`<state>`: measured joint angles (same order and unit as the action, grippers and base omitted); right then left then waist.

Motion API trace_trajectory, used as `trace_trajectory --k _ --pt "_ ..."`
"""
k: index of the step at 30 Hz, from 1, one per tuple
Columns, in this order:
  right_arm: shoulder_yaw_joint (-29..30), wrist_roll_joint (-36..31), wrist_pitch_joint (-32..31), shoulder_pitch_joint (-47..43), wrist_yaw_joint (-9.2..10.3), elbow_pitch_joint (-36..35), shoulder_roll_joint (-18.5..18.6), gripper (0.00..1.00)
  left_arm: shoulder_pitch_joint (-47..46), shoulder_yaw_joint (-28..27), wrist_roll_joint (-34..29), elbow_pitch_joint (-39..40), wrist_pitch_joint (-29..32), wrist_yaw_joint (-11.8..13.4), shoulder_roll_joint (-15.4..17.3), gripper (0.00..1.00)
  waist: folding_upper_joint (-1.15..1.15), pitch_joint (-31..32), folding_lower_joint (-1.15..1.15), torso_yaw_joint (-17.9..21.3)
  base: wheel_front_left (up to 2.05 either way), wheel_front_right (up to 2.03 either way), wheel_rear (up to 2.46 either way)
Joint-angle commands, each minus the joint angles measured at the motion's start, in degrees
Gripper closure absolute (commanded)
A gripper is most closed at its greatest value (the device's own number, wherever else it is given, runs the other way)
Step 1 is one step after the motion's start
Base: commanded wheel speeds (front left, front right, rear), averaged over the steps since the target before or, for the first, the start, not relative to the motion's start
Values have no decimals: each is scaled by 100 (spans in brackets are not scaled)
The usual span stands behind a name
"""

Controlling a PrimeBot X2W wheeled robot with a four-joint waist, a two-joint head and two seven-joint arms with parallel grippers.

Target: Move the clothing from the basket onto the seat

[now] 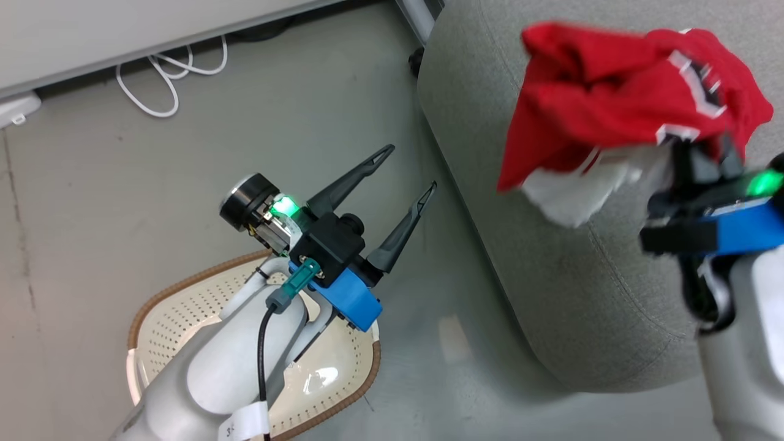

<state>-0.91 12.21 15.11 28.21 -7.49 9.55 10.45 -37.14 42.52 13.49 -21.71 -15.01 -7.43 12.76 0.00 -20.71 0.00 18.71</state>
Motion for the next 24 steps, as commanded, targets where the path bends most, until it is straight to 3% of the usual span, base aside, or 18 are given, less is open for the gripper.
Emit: trace_trajectory --k 1,5,11,16,20,24 --pt "133 -35 7 293 -1 -110 47 100 -121 -41 -40 36 -25 -8 75 0 0 -209 0 23 0 0 0" --pt "529 -119 7 874 -1 -256 153 100 -227 -20 -82 76 -25 -8 163 0 0 -500 0 30 0 0 0" --pt "1574 -246 6 1893 -1 -366 479 100 -558 94 -150 175 -25 -8 351 0 0 -1165 0 -11 0 0 0" --pt "2348 -278 6 2241 0 -186 754 100 -825 195 -190 265 -16 -8 450 0 0 -1589 0 -86 0 0 0" --pt "2868 -242 6 2067 -1 402 999 100 -980 240 -182 349 -8 -9 478 0 0 -1828 0 -166 0 0 0" --pt "3075 -216 7 1915 -1 1146 1009 100 -1070 241 -191 420 -6 -9 550 0 0 -2016 0 -188 0 0 0"
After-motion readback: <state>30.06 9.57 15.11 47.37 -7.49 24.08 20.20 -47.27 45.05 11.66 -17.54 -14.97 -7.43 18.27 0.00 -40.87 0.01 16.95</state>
